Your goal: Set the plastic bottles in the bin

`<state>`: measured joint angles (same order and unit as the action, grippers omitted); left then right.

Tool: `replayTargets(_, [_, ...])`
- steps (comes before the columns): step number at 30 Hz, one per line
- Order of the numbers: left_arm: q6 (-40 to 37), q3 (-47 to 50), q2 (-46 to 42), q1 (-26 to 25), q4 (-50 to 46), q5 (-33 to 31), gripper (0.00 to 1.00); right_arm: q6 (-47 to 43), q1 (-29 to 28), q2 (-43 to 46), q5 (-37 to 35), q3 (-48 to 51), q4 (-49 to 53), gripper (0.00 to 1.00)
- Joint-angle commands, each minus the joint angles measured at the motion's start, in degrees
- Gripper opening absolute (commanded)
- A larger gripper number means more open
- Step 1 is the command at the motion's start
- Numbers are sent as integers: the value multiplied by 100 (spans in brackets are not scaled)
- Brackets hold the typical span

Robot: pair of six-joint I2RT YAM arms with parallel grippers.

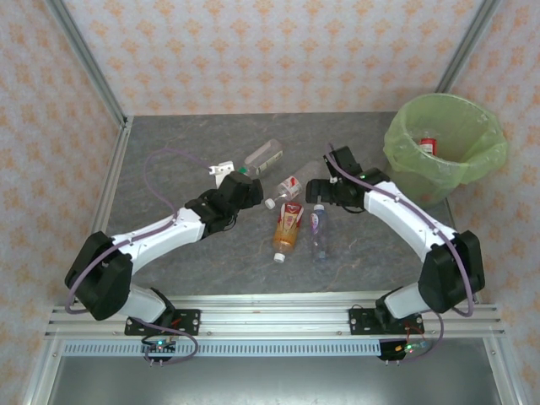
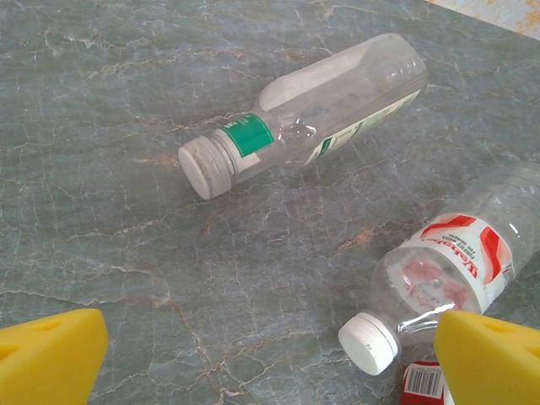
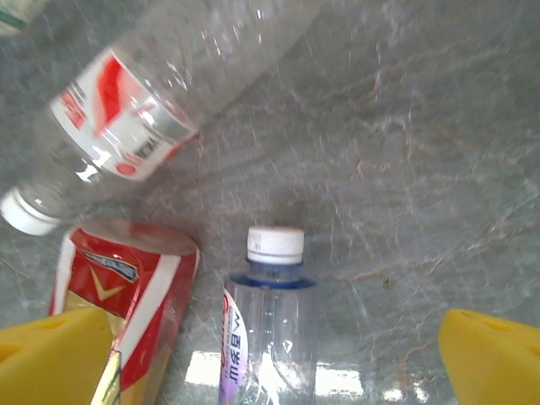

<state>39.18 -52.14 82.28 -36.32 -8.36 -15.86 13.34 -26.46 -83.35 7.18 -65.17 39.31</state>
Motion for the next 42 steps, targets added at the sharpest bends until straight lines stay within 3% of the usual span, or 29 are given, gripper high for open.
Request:
replayTargets(1, [81, -231, 77, 37, -78, -183, 100, 214, -54, -132, 3, 78, 194, 98])
replayTargets(10, [300, -147, 35, 37, -55, -225, 100, 1110, -299, -419, 65, 829, -435, 96])
replayTargets(16, [250, -190, 50, 37, -135, -249, 100, 922, -299, -547, 544, 1284, -863, 90])
replayTargets(24, [274, -320, 206, 39, -138, -107, 100, 1039, -307, -988, 587, 1307, -943, 84])
replayTargets(29, [240, -364, 227, 37, -211, -135, 100, 1150, -325, -1096, 220, 1322, -875, 74])
replayTargets(42, [239, -522, 390, 37, -254, -32, 100, 1170, -650, -1409, -431, 1128, -671, 69])
